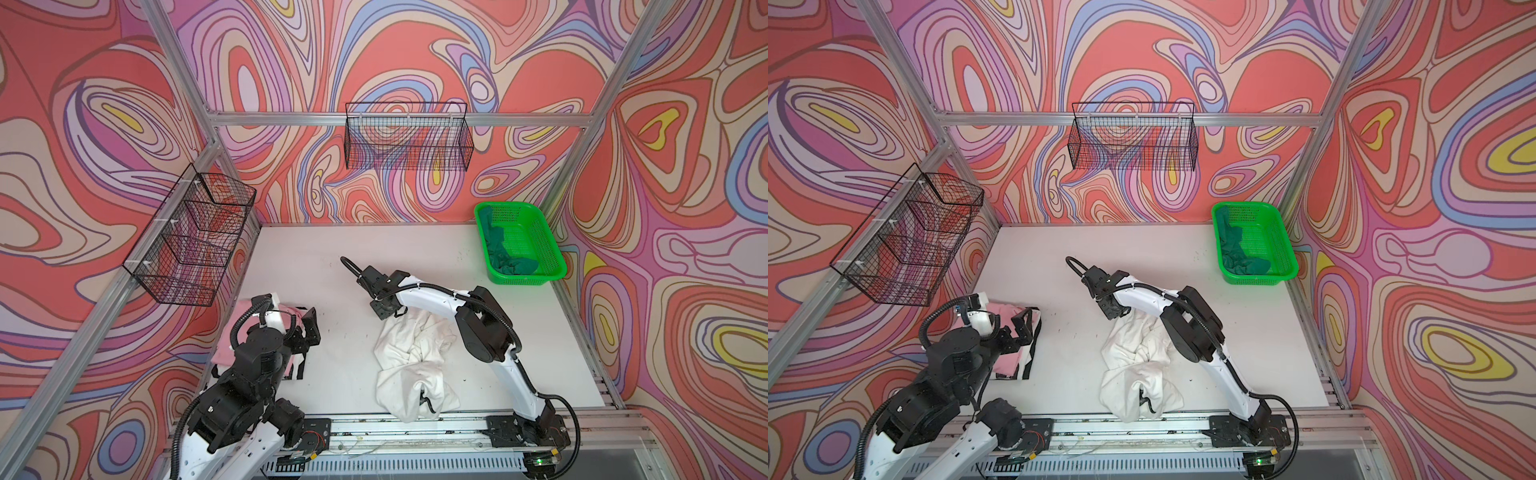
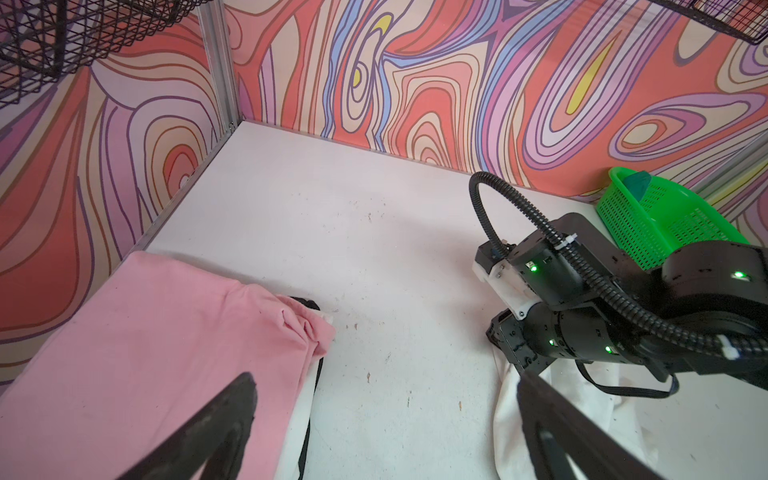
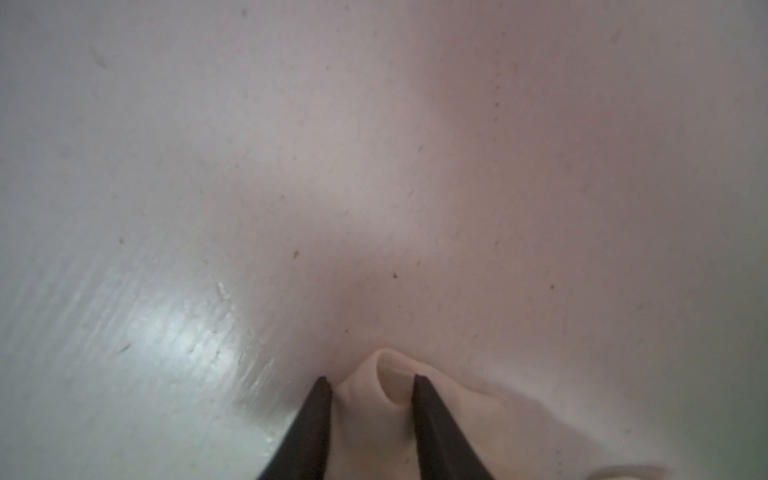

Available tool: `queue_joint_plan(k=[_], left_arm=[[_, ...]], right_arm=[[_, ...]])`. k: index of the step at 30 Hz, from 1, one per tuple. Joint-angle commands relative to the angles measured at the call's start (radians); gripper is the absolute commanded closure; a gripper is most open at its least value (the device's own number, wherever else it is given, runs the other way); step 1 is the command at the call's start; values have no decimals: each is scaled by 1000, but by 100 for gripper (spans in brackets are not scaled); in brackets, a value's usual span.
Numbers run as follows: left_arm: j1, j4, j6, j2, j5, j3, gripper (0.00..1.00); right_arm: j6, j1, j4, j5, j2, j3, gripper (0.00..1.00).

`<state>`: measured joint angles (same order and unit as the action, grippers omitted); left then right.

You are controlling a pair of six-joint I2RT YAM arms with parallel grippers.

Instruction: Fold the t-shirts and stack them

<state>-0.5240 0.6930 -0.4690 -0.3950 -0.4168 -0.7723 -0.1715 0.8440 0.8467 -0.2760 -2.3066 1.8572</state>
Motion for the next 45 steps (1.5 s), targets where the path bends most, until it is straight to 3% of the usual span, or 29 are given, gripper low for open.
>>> queue_joint_plan(k=[1, 4, 7, 14, 23, 33, 38, 42, 45], left_arm=[[-4, 20, -6, -5, -5, -7, 1], [-4, 20, -6, -5, -2, -7, 1], [-4, 15, -1, -12, 12, -6, 1], [-4, -45, 41, -59, 148, 1, 1], [-4, -164, 147, -180, 476, -22, 0], [-5, -261, 186, -325, 869, -27, 0], [-16, -311, 174, -363, 896, -16, 0], [-42, -340, 186, -399, 893, -43, 0], [-115, -386, 201, -418, 854, -47, 0]], right_arm=[[9, -11, 25, 5, -21, 14, 79], [15, -18, 25, 9, -6, 20, 86], [15, -26, 35, 12, 28, 46, 100], [15, -50, 8, 27, 219, 134, 100], [26, -74, -109, 86, 583, 96, 100], [38, -74, -253, 244, 855, 71, 100], [-6, -74, -305, 253, 904, 143, 100], [-62, -75, -318, 150, 903, 234, 100], [-85, -74, -308, 94, 883, 284, 100]])
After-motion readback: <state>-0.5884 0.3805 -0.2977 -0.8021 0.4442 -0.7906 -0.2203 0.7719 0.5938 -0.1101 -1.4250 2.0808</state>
